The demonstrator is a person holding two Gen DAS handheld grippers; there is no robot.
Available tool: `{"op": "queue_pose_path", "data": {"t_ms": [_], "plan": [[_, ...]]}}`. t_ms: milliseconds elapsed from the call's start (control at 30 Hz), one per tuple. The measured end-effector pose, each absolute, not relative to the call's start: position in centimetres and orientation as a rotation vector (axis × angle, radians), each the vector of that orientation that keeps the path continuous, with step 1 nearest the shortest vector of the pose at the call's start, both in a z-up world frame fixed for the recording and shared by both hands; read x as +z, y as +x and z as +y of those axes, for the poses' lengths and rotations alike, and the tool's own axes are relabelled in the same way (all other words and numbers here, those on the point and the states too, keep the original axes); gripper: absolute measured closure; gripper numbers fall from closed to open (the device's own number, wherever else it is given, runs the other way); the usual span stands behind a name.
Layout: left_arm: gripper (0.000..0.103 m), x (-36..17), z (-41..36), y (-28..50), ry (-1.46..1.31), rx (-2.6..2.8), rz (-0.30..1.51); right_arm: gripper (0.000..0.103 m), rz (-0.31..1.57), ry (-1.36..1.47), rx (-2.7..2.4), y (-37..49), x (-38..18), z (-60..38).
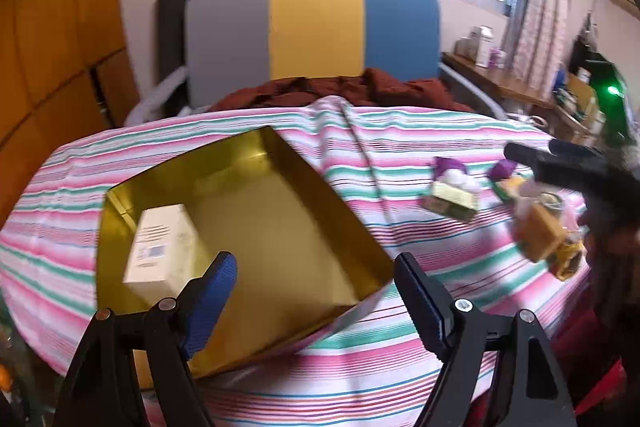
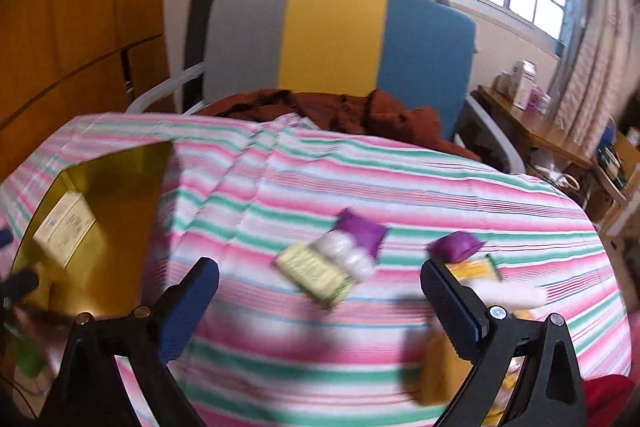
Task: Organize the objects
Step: 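Move the left gripper back over the items on the cloth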
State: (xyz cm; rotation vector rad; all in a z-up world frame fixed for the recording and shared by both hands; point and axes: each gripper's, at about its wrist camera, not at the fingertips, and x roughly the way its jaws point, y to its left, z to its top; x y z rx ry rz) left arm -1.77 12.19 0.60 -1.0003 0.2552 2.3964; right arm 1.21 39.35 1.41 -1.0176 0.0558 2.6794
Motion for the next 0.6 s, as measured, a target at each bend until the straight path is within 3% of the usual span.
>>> {"op": "queue_pose_path", "data": {"t_ms": [267,400,600], "plan": [[0.021,0.8,17.8,-1.6,-0.998,2.232,0.271,0.000,0.199,-0.906,2.519,1.8,1.2,48.1],[0.021,0.1,21.3,-1.8,-1.024,2.160,0.317,0.000,0.381,-0.900,2.488,2.2,0.1,50.8],[0.021,-1.8,26.9,-2.4,-1.048,2.082,0.418,0.000,0.436,-0.870,2.513,2.6,0.5,51.2]]}}
